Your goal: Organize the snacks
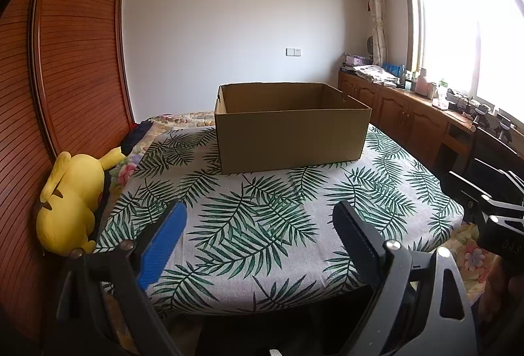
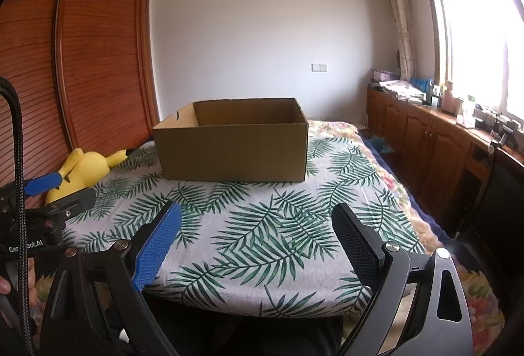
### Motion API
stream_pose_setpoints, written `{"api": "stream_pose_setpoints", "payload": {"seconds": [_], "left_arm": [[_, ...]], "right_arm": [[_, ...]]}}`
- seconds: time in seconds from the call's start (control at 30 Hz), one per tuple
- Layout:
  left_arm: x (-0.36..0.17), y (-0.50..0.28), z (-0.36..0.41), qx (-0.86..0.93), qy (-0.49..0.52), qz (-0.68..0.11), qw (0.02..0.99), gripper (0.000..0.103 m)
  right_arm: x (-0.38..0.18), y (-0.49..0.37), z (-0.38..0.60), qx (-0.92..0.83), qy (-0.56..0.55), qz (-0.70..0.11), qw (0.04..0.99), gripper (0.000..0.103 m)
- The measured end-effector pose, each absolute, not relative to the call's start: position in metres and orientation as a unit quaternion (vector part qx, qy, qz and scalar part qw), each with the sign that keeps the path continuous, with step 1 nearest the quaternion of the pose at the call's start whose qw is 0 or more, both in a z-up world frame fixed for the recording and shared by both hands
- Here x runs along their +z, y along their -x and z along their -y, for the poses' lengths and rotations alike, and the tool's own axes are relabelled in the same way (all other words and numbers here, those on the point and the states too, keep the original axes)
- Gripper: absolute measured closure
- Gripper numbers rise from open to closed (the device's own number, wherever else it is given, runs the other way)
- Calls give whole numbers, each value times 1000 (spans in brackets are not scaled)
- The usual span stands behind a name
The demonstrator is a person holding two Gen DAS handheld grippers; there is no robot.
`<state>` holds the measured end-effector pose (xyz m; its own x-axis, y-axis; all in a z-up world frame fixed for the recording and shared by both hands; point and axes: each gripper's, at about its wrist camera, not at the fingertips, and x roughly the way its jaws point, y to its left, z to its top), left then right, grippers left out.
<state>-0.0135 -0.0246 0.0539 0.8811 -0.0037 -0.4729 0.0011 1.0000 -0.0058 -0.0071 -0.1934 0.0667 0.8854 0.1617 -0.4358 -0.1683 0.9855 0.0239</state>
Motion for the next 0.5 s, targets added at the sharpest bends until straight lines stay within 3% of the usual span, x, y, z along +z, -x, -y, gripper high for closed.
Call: {"api": "stream_pose_setpoints", "payload": {"seconds": [0.5], "left_arm": [[54,14,25,-1,3,-246,969,11]], "right_arm": [[67,8,195,84,8,-223,971,9]]}}
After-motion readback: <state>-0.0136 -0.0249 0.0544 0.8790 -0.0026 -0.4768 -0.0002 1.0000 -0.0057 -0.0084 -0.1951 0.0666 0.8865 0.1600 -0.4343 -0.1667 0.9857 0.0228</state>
